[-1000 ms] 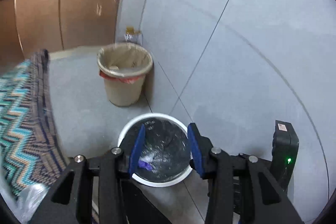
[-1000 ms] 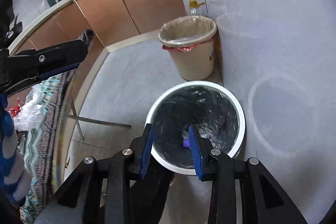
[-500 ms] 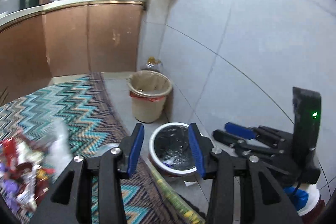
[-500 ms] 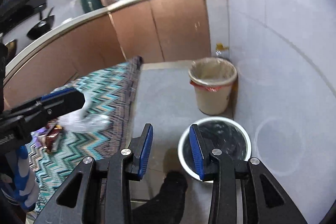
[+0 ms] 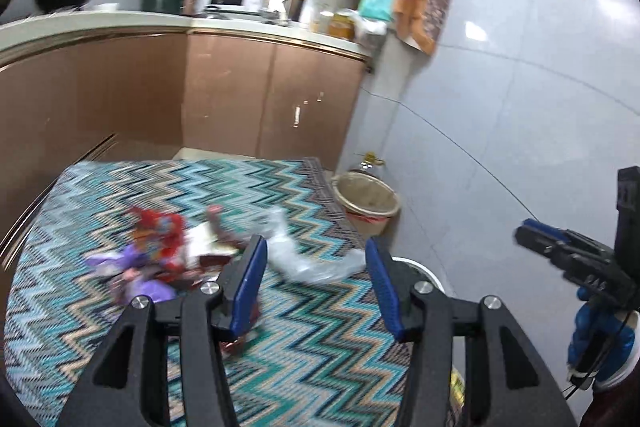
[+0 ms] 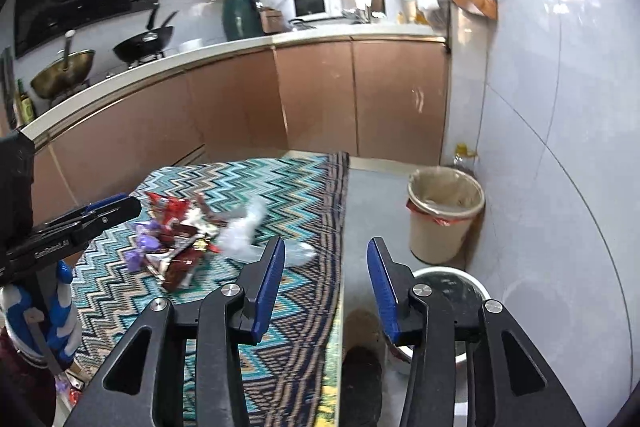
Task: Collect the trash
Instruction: 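Move both tools back over the trash pile on the cloth, then grasp the brown chocolate wrapper with the right tool while the left tool grasps a purple bag, then carry the wrapper and purple bag to the steel bin and release both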
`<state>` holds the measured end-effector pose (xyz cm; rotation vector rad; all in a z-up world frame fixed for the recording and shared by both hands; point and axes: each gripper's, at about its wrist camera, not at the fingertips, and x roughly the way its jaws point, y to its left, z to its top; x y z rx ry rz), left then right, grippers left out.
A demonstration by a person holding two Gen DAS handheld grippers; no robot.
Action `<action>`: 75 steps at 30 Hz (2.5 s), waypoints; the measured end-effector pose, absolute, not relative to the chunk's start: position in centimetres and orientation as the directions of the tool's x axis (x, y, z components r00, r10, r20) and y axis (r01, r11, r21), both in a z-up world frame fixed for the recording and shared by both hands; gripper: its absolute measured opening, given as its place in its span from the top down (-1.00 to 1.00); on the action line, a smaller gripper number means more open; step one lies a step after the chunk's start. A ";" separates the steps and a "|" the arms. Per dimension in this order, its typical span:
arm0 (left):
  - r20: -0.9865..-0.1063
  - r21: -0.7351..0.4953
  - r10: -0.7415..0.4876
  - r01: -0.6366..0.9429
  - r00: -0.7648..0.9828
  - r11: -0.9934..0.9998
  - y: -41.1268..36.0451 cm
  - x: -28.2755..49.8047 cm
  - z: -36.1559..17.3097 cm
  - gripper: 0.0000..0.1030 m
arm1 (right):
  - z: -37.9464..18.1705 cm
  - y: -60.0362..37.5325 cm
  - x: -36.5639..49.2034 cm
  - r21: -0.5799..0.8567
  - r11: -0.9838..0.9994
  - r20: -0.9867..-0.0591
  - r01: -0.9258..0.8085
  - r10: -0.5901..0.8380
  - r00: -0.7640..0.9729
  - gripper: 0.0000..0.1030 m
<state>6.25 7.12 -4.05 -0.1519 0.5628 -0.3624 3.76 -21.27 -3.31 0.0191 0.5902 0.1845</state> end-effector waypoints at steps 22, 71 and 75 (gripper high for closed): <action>-0.598 -0.088 -0.206 0.192 0.774 0.977 20.3 7.3 -12.7 0.05 | -7.8 -8.6 8.5 0.139 0.893 -0.661 -0.428 0.405 0.631 -0.01; -0.629 -0.175 -0.264 0.198 0.731 0.964 20.9 4.4 -13.5 0.65 | -13.6 -0.9 14.0 0.238 0.829 -0.727 -0.506 0.497 0.474 0.79; -0.613 -0.170 -0.261 0.198 0.746 0.965 20.1 3.3 -12.7 0.65 | -11.8 -2.2 12.1 0.242 0.823 -0.690 -0.514 0.519 0.505 0.79</action>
